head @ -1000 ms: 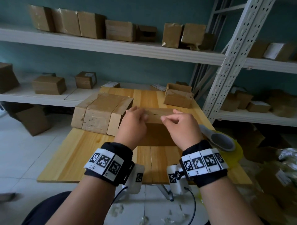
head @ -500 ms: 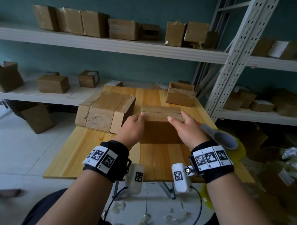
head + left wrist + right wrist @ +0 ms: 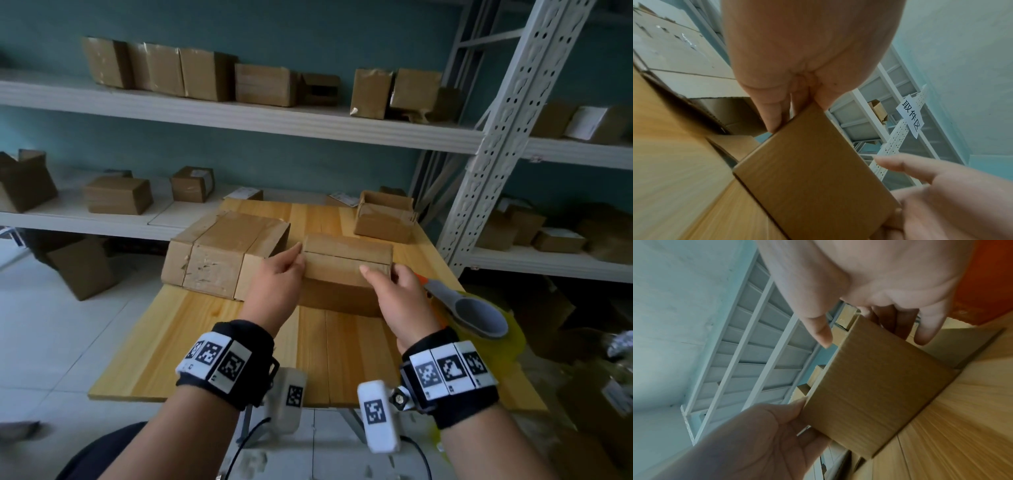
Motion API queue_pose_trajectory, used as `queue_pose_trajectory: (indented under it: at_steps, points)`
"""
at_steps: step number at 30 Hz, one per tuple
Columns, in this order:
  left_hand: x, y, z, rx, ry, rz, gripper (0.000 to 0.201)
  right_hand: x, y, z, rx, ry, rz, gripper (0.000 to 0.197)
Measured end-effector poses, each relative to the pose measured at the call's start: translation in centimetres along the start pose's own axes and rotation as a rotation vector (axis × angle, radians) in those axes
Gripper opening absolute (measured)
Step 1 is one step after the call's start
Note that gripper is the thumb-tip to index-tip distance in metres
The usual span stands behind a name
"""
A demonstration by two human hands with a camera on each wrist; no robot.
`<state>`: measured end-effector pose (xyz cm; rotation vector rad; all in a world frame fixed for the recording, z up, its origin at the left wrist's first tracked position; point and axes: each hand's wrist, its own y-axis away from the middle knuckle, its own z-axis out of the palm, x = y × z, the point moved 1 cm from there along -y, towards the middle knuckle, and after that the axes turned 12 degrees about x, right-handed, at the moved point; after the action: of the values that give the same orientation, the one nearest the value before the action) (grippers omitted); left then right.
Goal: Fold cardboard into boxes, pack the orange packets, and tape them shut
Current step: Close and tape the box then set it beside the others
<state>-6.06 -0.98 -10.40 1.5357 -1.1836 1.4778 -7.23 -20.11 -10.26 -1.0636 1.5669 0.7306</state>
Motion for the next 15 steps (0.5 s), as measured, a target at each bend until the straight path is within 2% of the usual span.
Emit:
queue_pose_trajectory:
  at_steps: [2, 4, 6, 8, 12, 15]
  points:
    - [0.2, -0.2, -0.3, -0.001, 0.091, -0.018, 0.036, -0.2, -0.1, -0.3, 0.075, -0.025, -0.034, 0.032]
    - [0.5, 0.0, -0.4, 0.029, 0.187, 0.017, 0.026, -0.2, -0.3, -0.8, 0.165, 0.004, -0.111, 0.037]
    - [0.6, 0.3, -0.4, 0.091, 0.265, 0.066, 0.028, -0.2, -0.5, -1.3, 0.230, 0.063, -0.218, 0.040]
    - [0.7, 0.6, -0.3, 0.137, 0.300, 0.108, 0.031, -0.1, -0.4, -1.7, 0.227, 0.083, -0.270, 0.036]
    - [0.8, 0.5, -0.3, 0.221, 0.271, 0.232, 0.028, 0.1, -0.2, -2.0, 0.251, -0.006, -0.327, 0.037]
    - [0.5, 0.0, -0.6, 0.241, 0.164, 0.230, 0.031, 0.0, -0.1, -1.9, 0.293, -0.064, -0.389, 0.030]
